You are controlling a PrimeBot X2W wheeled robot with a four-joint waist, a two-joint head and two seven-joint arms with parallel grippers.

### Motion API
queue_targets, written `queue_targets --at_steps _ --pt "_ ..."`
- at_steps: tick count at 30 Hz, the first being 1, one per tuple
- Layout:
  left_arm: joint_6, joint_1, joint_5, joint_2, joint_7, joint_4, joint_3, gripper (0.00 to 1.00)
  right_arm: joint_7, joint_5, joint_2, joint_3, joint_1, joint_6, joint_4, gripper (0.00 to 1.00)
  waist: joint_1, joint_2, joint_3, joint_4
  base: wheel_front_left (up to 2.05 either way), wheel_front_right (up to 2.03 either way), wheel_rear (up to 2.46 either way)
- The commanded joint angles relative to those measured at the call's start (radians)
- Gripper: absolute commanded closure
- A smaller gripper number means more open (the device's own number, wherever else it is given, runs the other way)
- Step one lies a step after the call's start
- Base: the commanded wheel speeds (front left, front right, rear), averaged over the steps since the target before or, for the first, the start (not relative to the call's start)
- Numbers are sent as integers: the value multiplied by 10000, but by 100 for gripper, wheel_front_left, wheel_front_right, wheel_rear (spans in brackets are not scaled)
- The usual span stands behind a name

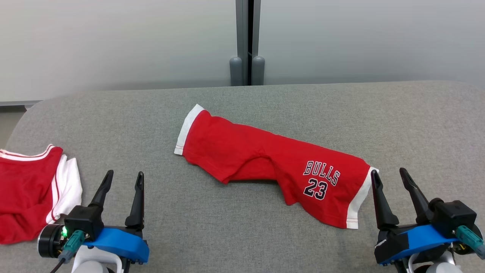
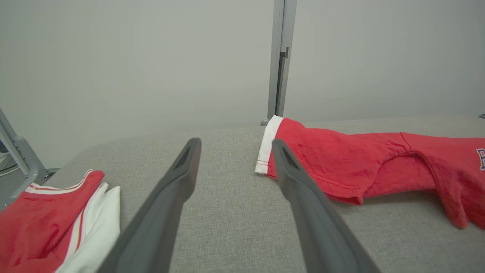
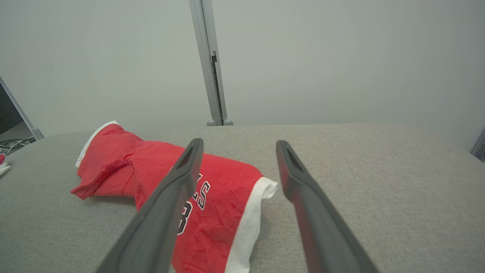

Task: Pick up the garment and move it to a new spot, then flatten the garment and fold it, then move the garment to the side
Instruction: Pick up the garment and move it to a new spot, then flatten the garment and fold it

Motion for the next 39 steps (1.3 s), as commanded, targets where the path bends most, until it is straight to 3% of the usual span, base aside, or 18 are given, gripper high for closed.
queue_targets --at_steps 1,23,39 --pt "-67 74 52 -31 -47 34 37 0 29 31 -14 -8 161 5 -64 0 1 0 -25 -5 0 0 0" --pt "-187 -337 387 -268 -47 -73 362 0 366 -127 -12 534 166 5 100 0 1 0 411 119 0 0 0" --pt "-311 -1234 807 -629 -48 -374 595 0 812 -861 -163 1313 -785 5 3448 0 1 0 1743 604 0 0 0"
